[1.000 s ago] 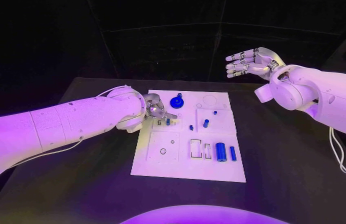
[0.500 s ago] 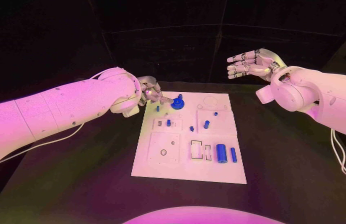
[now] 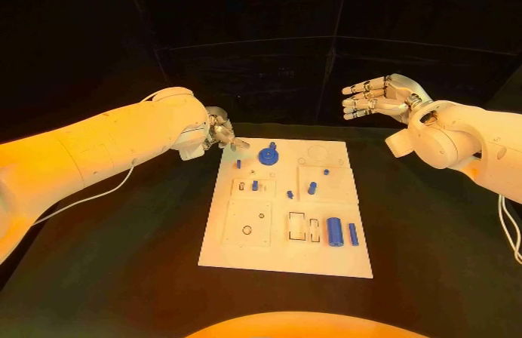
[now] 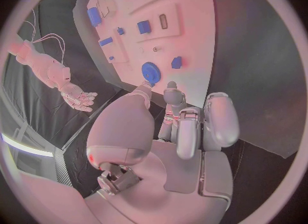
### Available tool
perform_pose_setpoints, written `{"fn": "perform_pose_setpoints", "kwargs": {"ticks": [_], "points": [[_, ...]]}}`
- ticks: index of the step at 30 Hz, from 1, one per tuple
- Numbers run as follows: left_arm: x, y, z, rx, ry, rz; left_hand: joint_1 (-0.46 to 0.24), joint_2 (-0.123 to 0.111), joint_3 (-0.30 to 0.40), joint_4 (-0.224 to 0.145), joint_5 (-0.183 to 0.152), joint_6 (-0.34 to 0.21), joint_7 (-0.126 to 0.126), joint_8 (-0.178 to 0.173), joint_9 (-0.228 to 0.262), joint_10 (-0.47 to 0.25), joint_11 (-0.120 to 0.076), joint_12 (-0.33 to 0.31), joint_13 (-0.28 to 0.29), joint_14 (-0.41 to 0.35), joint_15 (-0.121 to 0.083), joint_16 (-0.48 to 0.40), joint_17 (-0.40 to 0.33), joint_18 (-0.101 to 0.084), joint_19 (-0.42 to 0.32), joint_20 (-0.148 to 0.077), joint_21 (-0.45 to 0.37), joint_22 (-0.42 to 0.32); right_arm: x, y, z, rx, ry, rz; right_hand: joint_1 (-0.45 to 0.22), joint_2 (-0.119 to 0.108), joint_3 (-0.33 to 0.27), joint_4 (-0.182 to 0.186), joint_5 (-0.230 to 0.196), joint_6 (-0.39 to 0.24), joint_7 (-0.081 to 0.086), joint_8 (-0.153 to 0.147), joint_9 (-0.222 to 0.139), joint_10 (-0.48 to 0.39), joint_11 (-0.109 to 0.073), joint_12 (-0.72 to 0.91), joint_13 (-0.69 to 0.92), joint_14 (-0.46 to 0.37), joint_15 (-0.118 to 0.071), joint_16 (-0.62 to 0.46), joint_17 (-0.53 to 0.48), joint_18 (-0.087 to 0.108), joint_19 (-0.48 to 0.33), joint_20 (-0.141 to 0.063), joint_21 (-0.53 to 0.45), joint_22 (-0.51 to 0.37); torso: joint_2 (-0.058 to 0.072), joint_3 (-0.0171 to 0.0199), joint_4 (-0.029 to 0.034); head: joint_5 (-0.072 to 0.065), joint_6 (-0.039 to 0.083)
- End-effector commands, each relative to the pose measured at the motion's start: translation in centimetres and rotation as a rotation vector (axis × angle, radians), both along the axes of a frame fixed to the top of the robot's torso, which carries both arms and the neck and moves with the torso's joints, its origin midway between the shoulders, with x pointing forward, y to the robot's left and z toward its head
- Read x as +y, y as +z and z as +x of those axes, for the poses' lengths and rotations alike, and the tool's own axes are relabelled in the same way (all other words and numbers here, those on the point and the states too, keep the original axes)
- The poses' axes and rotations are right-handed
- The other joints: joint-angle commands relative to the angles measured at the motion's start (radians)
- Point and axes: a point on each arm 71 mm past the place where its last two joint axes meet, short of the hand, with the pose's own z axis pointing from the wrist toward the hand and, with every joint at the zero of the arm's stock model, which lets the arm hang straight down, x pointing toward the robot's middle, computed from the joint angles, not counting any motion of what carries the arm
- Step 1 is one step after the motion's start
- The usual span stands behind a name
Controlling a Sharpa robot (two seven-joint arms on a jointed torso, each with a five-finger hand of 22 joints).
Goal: Assemble the parts on the task board
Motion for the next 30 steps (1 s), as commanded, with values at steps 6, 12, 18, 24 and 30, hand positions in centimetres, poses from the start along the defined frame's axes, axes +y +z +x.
{"fn": "perform_pose_setpoints", "kwargs": {"ticks": [6, 12, 18, 24, 30], "points": [[0.2, -1.8, 0.4, 0.074, -0.022, 0.064, -0.040, 0.028, -0.052, 0.002, -0.002, 0.032, -0.008, -0.002, -0.006, 0.001, -0.006, 0.003, 0.000, 0.100, 0.002, -0.004, 0.240, -0.004, -0.002, 0.004, -0.005, 0.003, 0.3, 0.2, 0.0, -0.005, 0.016, 0.004, -0.006, 0.005, -0.005, -0.004, 0.005, -0.004, 0.048, -0.004, -0.001, -0.009, -0.001, -0.003, 0.000, -0.007, 0.001, -0.003, -0.002, 0.011, 0.005, 0.000, -0.008, -0.001, -0.001, -0.0017, 0.0017, 0.000, -0.003], [0.0, -2.4, 0.7, 0.083, -0.019, 0.074, -0.046, 0.033, -0.065, 0.001, -0.002, 0.038, -0.010, 0.001, -0.005, 0.001, -0.008, 0.004, -0.001, 0.100, 0.001, -0.003, 0.242, -0.004, -0.001, 0.003, -0.005, 0.005, 0.4, 0.2, 0.0, -0.005, 0.019, 0.005, -0.006, 0.005, -0.005, -0.004, 0.005, -0.004, 0.048, -0.004, -0.001, -0.009, -0.001, -0.003, 0.000, -0.007, 0.001, -0.003, -0.002, 0.011, 0.005, 0.000, -0.008, -0.001, -0.002, -0.0004, 0.0001, 0.003, -0.005], [-0.6, -2.6, 0.8, 0.088, -0.028, 0.073, -0.039, 0.034, -0.069, -0.001, -0.002, 0.040, -0.011, 0.001, -0.005, 0.002, -0.009, 0.005, 0.000, 0.100, 0.000, -0.002, 0.242, -0.004, -0.001, 0.002, -0.004, 0.007, 0.6, 0.2, 0.0, -0.006, 0.022, 0.006, -0.006, 0.005, -0.005, -0.004, 0.005, -0.004, 0.048, -0.004, -0.001, -0.009, -0.001, -0.003, 0.000, -0.007, 0.001, -0.003, -0.002, 0.011, 0.005, 0.000, -0.008, -0.001, -0.001, -0.0013, 0.0006, 0.003, -0.006], [-0.9, -2.9, 0.8, 0.101, -0.038, 0.075, -0.005, 0.041, -0.081, -0.006, -0.002, 0.041, -0.012, 0.001, -0.006, 0.002, -0.011, 0.005, -0.001, 0.100, -0.002, -0.001, 0.243, -0.005, 0.000, 0.000, -0.004, 0.008, 0.7, 0.1, 0.1, -0.005, 0.025, 0.007, -0.006, 0.005, -0.005, -0.004, 0.005, -0.004, 0.048, -0.004, -0.001, -0.009, -0.001, -0.003, 0.000, -0.007, 0.001, -0.003, -0.002, 0.011, 0.005, 0.000, -0.008, -0.001, -0.002, -0.0002, 0.0010, 0.002, -0.006], [-1.1, -3.3, 0.7, 0.114, -0.046, 0.077, 0.029, 0.051, -0.087, -0.009, -0.001, 0.041, -0.012, 0.000, -0.007, 0.001, -0.011, 0.005, -0.003, 0.101, -0.002, 0.000, 0.245, -0.005, 0.000, -0.001, -0.005, 0.009, 0.7, 0.1, 0.1, -0.005, 0.026, 0.007, -0.005, 0.007, -0.004, -0.005, 0.007, -0.004, 0.048, -0.004, -0.001, -0.009, -0.001, -0.003, 0.000, -0.008, 0.001, -0.002, -0.001, 0.012, 0.005, 0.000, -0.010, -0.001, -0.002, -0.0011, 0.0005, -0.003, -0.005]]}}
